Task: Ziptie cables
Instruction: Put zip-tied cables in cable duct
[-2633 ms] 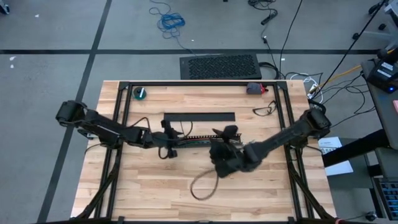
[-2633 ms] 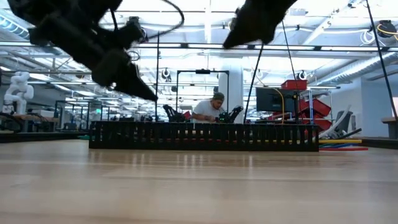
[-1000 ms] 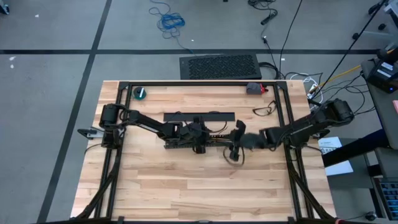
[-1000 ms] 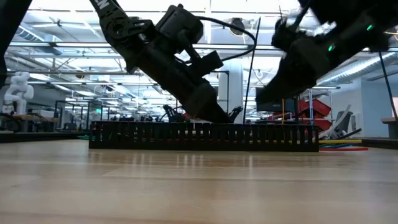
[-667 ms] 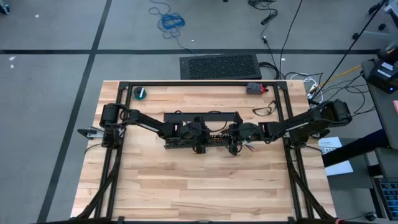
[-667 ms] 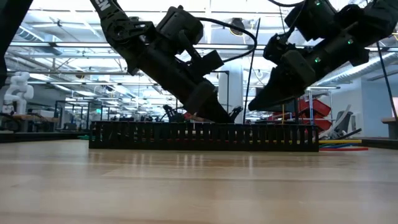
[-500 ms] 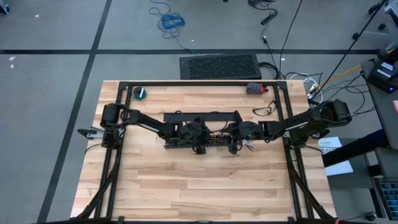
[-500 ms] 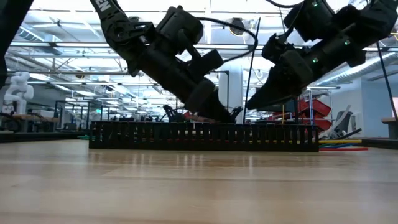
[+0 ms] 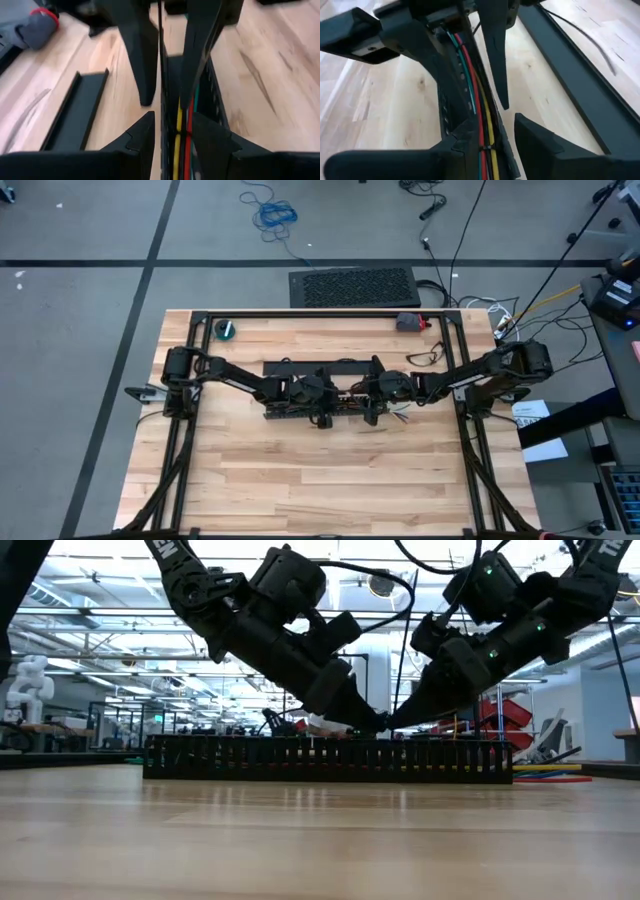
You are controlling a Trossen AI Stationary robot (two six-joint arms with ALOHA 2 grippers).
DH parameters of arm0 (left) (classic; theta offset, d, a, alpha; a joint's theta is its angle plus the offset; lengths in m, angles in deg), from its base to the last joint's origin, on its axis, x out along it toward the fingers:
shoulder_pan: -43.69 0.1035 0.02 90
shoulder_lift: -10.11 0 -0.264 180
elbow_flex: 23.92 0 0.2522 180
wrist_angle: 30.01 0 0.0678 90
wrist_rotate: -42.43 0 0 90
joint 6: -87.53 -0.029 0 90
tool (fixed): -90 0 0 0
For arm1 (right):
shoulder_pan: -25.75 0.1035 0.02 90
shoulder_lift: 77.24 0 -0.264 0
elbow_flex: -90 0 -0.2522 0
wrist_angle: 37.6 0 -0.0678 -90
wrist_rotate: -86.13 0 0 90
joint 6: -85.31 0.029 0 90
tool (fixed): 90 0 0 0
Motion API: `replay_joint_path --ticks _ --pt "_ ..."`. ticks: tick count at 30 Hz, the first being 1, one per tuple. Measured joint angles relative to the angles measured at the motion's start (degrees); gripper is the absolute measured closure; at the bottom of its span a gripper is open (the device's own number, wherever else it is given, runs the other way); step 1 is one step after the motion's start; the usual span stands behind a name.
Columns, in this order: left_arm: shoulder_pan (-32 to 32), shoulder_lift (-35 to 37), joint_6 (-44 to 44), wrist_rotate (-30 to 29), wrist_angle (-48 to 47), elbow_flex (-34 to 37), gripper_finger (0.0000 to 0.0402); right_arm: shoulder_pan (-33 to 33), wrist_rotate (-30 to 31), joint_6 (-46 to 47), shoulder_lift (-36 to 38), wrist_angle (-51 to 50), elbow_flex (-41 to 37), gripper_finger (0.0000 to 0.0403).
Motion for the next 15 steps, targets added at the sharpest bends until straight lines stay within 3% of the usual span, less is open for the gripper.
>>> replay_joint_path --ticks 8,15 --pt "0.4 -2.7 0.0 0.0 3.5 0.0 0.0275 -0.1 0.1 0.2 -0.5 0.8 0.0 0.0326" --pt "0.5 -3.7 -1.4 0.0 4.6 0.0 0.0293 -0.1 0.1 0.0 -0.5 0.7 0.0 0.0385"
